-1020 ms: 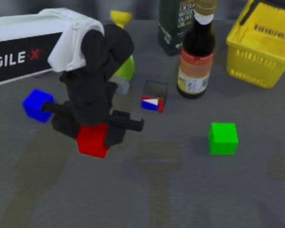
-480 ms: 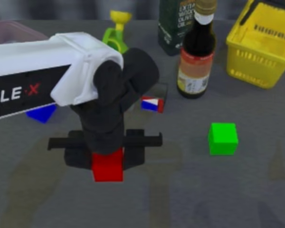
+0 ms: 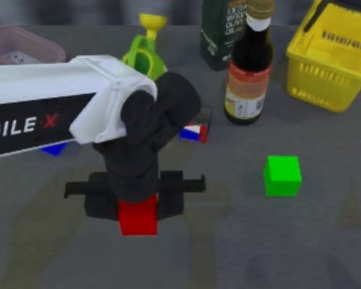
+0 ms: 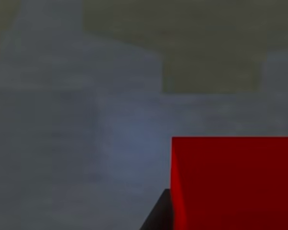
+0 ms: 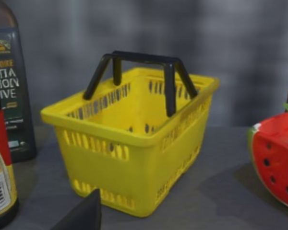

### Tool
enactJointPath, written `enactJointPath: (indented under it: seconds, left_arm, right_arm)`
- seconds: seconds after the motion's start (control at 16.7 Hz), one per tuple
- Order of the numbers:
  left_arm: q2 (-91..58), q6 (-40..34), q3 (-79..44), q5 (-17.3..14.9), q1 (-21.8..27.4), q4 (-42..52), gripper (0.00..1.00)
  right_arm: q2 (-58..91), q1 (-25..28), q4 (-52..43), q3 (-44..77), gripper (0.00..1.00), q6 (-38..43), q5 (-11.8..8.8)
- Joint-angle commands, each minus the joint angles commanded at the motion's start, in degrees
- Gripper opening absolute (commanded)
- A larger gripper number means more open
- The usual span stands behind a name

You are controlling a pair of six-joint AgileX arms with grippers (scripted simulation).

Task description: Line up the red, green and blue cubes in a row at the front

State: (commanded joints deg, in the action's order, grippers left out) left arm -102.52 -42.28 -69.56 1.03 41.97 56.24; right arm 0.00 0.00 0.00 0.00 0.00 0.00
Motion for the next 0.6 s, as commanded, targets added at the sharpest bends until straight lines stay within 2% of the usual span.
enactJointPath:
  seconds: [0.3,0.6]
  left_arm:
    - [-3.8,0.3,6.2,0.0,0.2,-10.4,0.0]
    - [-4.4,0.4,6.9,0.0,0.2,-11.6,0.0]
  right_arm:
    - [0.0,0.0,0.0,0.0,1.0,0.0,0.0]
    - [0.0,0.0,0.0,0.0,1.0,0.0,0.0]
